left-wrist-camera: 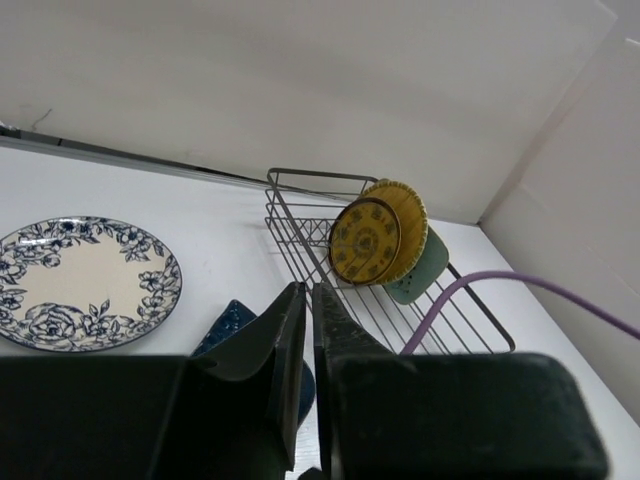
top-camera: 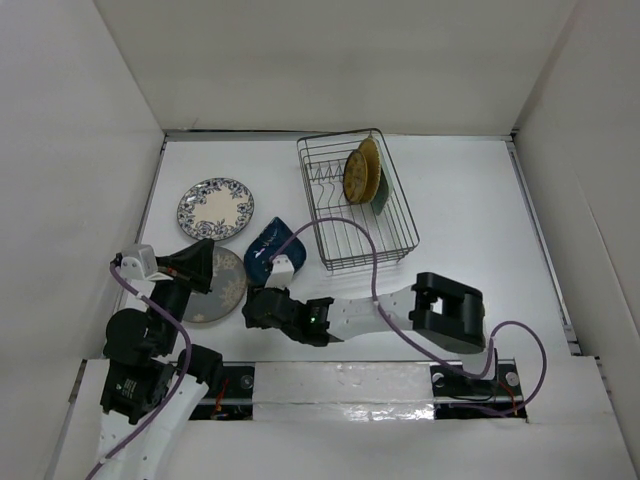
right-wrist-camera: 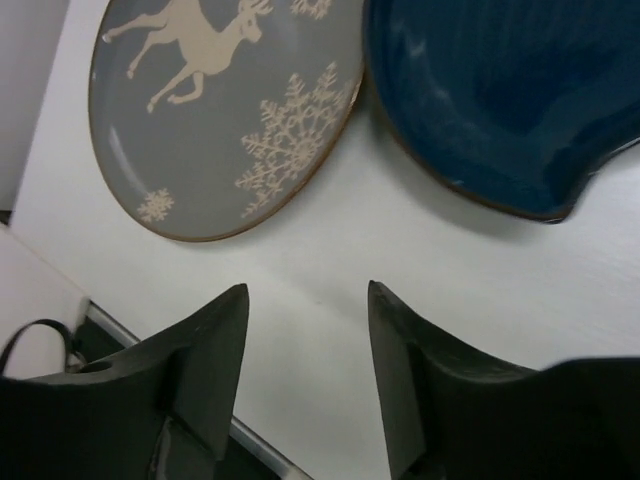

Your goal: Load the plates into the dish rack

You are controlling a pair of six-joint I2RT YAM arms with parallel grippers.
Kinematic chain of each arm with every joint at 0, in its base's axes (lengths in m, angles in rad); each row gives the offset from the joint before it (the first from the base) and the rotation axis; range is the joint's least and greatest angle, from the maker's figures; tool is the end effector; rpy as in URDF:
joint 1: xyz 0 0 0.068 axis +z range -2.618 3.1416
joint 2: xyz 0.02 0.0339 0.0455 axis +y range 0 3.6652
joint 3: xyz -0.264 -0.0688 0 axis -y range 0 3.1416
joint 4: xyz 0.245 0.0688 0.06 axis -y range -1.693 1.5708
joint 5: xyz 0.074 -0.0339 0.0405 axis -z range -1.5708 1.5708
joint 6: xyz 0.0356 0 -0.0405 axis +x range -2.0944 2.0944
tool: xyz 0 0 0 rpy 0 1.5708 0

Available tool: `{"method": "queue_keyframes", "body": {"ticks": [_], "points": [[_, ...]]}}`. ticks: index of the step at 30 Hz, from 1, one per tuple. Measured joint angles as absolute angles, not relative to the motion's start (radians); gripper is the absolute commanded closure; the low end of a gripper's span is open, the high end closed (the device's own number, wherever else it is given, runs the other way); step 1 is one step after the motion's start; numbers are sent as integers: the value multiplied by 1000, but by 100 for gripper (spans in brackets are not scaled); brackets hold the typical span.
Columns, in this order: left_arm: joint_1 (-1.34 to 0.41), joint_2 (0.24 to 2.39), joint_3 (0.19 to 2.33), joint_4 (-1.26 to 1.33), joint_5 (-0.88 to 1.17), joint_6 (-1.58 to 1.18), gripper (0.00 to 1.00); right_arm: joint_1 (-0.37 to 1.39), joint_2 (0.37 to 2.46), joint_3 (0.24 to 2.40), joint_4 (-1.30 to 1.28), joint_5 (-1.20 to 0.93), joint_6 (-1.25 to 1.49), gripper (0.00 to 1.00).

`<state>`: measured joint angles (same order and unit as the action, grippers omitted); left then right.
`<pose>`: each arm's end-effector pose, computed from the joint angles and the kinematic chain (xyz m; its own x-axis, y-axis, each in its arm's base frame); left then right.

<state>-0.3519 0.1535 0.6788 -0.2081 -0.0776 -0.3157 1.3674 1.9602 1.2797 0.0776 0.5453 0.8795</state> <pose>0.0432 -0.0129 0.3628 0.1931 -0.4007 -0.8957 0.3518 0.8804 -0.3180 0.1058 0.4217 0.1910 -0.6516 0.1014 -0.7517 -0.3906 0.8047 0.4471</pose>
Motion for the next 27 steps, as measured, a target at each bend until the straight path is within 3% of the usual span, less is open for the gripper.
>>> {"method": "queue_keyframes", "body": {"ticks": [10,20,23,24,27], "points": [[-352,146,679,-209,-84,-317,88,1368,2204,1396,265,466,1178,41],[-352,131,679,-208,-84,-317,87,1327,2332,1482,412,439,1386,53],[-352,131,679,-209,-84,-317,87,1316,2348,1485,426,436,1422,65],[-352,131,679,-209,-84,-317,86,1312,2349,1474,438,436,1435,78],[-352,131,679,-209,-83,-317,86,1300,2353,1451,468,428,1478,96]]}}
